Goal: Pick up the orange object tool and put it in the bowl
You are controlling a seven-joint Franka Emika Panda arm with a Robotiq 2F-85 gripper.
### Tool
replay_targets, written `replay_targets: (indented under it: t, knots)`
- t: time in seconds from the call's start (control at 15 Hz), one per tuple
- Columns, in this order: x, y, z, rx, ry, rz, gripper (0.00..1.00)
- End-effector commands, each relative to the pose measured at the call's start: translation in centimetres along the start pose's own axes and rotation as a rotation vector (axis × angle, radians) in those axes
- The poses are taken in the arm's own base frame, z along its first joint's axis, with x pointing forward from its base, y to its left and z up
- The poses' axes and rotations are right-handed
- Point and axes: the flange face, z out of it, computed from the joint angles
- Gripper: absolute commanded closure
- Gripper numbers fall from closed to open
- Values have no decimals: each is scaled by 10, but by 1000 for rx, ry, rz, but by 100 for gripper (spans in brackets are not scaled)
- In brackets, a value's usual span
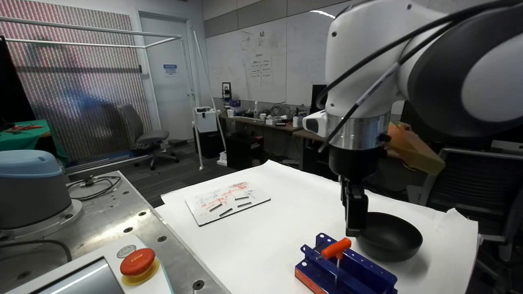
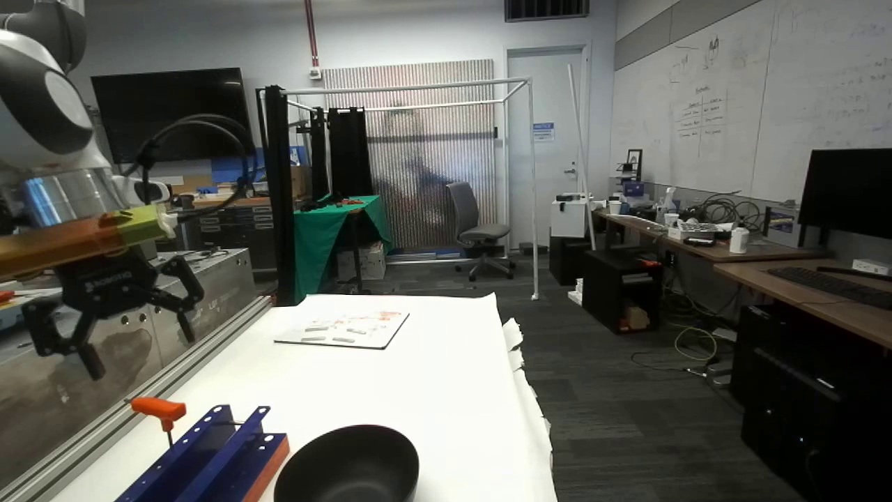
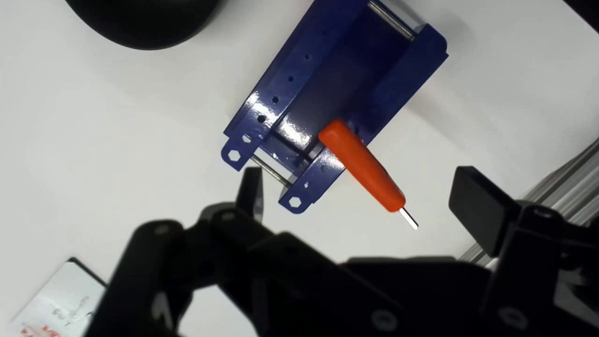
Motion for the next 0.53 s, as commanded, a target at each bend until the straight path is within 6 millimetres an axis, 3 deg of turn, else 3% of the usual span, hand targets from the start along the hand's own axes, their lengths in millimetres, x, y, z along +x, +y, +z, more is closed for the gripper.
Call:
replay_targets:
  t: [0.0, 0.4, 0.47]
  knots:
    - [24, 11, 33, 24, -39, -143, 0]
    - [33, 15, 78, 88, -70, -265, 0]
    - [34, 12, 83, 101, -72, -283, 24]
